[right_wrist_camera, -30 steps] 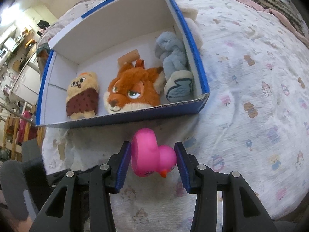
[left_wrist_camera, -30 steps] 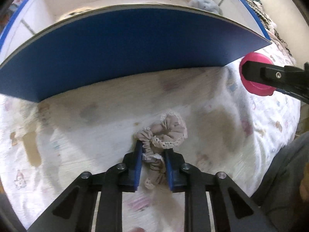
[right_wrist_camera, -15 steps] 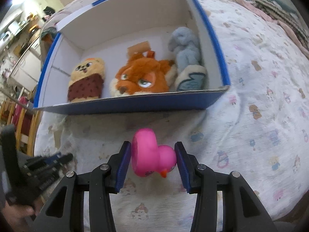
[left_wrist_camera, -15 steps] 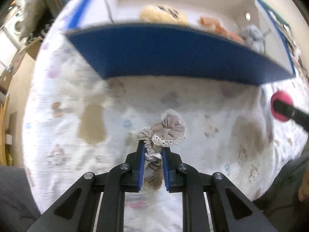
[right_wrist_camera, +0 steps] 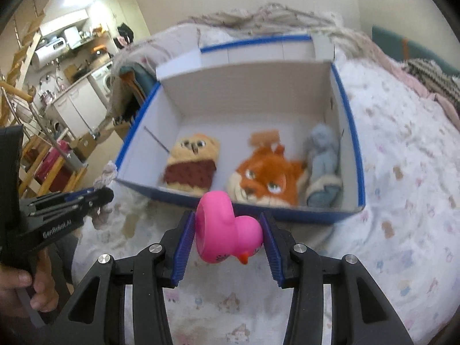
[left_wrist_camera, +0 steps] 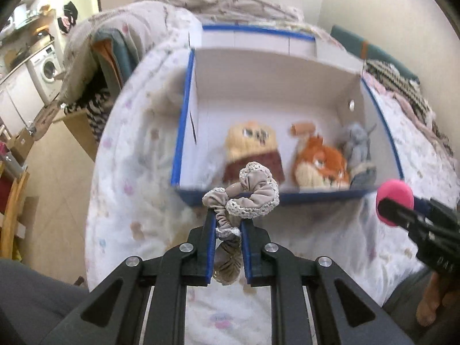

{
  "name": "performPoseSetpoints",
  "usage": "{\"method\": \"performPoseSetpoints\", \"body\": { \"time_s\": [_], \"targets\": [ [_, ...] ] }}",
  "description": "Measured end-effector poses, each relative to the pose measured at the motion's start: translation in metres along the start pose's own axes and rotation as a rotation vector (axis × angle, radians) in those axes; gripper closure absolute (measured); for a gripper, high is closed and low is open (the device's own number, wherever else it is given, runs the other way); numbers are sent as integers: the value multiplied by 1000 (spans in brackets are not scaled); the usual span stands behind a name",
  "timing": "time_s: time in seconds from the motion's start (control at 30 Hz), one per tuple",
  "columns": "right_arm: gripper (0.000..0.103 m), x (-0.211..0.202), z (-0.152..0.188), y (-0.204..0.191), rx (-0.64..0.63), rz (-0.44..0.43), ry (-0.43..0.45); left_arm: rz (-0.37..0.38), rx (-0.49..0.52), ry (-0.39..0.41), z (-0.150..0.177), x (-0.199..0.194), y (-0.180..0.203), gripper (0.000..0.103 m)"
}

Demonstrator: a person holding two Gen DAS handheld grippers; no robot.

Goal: Organize soft objects
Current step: 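Carry the scrunchie with the left tool while the right tool carries the duck into the box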

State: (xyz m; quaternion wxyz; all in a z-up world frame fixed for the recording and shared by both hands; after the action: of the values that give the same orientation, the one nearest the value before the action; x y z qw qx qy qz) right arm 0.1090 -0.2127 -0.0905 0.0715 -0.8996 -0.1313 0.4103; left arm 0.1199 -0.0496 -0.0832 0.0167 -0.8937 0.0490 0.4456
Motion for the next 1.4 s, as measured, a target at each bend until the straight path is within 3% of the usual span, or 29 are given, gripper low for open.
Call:
{"method": "performPoseSetpoints", "body": {
  "time_s": [0.23, 0.47, 0.83, 1.07, 1.4],
  "targets": [
    [55, -8, -38, 8, 34, -18, 101, -18, -16, 43, -45, 6, -1, 89],
    [55, 14, -72, 22, 61, -57, 142, -58, -16, 62, -89, 26, -2, 89],
    [55, 72, -86, 41, 88, -37, 71, -86, 27, 47, -115, 68, 18, 89],
    [55, 92, -79, 52, 131, -36, 10, -103, 37, -17, -112, 105, 26, 88],
    [55, 112, -64, 59, 164, -16, -91, -119, 50, -61, -104, 128, 32, 88]
  ]
}}
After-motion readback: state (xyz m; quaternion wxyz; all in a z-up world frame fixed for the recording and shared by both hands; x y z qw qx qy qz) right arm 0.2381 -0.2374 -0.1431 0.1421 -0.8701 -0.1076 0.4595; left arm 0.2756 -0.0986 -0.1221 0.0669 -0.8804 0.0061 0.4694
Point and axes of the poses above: each gripper's, at about its wrist camera, not at the fingertips, and x roughly the way its jaws point, y to its right, z to its underside, the point moved 8 cm from there along x, roughly the way its jaws point, and after that the axes turned 2 degrees about x, right-handed, at the moved point
